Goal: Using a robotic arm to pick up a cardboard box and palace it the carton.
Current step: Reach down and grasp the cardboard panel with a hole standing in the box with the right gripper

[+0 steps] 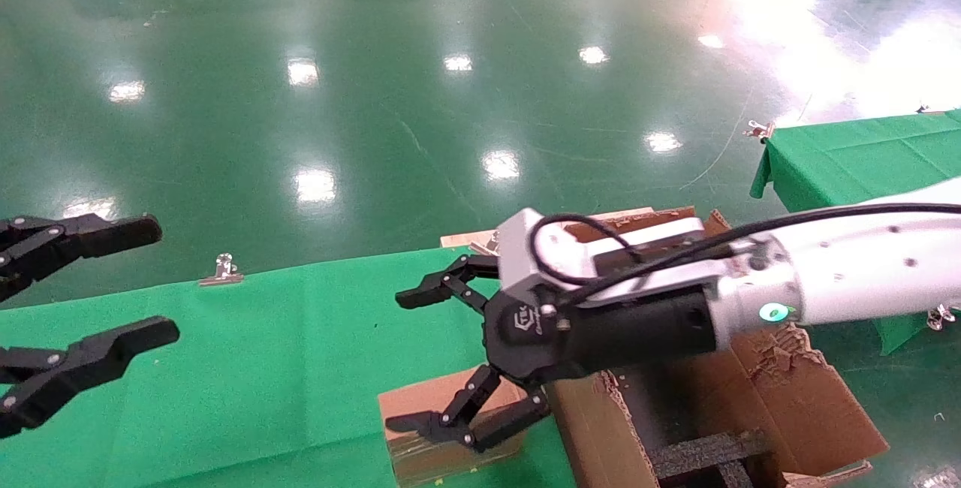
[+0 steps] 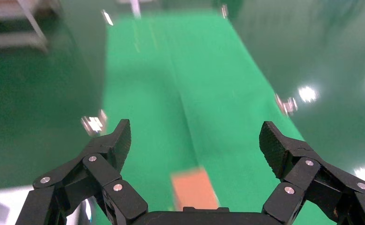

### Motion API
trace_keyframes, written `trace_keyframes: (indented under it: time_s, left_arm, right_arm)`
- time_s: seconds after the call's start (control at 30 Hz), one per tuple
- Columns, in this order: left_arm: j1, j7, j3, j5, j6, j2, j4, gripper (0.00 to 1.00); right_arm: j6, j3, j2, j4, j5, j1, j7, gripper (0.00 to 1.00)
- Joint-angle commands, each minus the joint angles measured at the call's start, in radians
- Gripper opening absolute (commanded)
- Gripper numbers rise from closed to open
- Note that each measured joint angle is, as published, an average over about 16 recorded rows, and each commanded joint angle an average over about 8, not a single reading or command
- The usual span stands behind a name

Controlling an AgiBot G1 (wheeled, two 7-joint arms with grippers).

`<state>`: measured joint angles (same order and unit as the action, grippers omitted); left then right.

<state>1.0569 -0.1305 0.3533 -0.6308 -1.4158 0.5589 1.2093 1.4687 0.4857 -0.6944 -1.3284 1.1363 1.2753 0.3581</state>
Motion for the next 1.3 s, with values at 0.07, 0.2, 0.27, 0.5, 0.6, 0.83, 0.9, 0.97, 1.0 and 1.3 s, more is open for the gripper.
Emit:
trace_keyframes:
  time_s: [0.07, 0.2, 0.27, 0.5, 0.6, 0.83, 0.9, 0.97, 1.0, 1.3]
  left_arm:
    - [0.0, 0.0, 0.0, 0.0, 0.0, 0.0, 0.0, 0.0]
    - [0.0, 0.0, 0.0, 0.0, 0.0, 0.0, 0.0, 0.0]
    - [0.0, 0.0, 0.0, 0.0, 0.0, 0.0, 0.0, 0.0]
    - [0.0, 0.0, 0.0, 0.0, 0.0, 0.0, 0.0, 0.0]
    - [0.0, 0.0, 0.0, 0.0, 0.0, 0.0, 0.0, 0.0]
    - [0.0, 0.0, 0.0, 0.0, 0.0, 0.0, 0.0, 0.0]
    - [0.0, 0.0, 0.0, 0.0, 0.0, 0.0, 0.0, 0.0]
    - [0.0, 0.0, 0.0, 0.0, 0.0, 0.0, 0.0, 0.0]
    - [0.0, 0.0, 0.0, 0.0, 0.0, 0.0, 0.0, 0.0]
    - [0.0, 0.0, 0.0, 0.0, 0.0, 0.0, 0.0, 0.0]
  right_arm:
    - [-0.009, 0.046, -0.029, -0.001, 0.101, 0.041, 0.036, 1.0]
    - [0.013, 0.099, -0.062, 0.005, 0.2, 0.088, 0.058, 1.0]
    - [0.029, 0.122, -0.076, 0.009, 0.239, 0.106, 0.061, 1.0]
    - [0.069, 0.185, -0.111, 0.022, 0.331, 0.142, 0.05, 1.0]
    - [0.079, 0.211, -0.124, 0.02, 0.364, 0.155, 0.037, 1.0]
    - [0.088, 0.283, -0.155, 0.006, 0.451, 0.198, -0.002, 1.0]
    - [0.088, 0.303, -0.163, 0.004, 0.468, 0.21, -0.008, 1.0]
    - [0.088, 0.321, -0.17, 0.002, 0.481, 0.221, -0.012, 1.0]
    - [0.087, 0.329, -0.173, 0.001, 0.486, 0.226, -0.014, 1.0]
    - [0.078, 0.381, -0.189, -0.002, 0.511, 0.254, -0.03, 0.06]
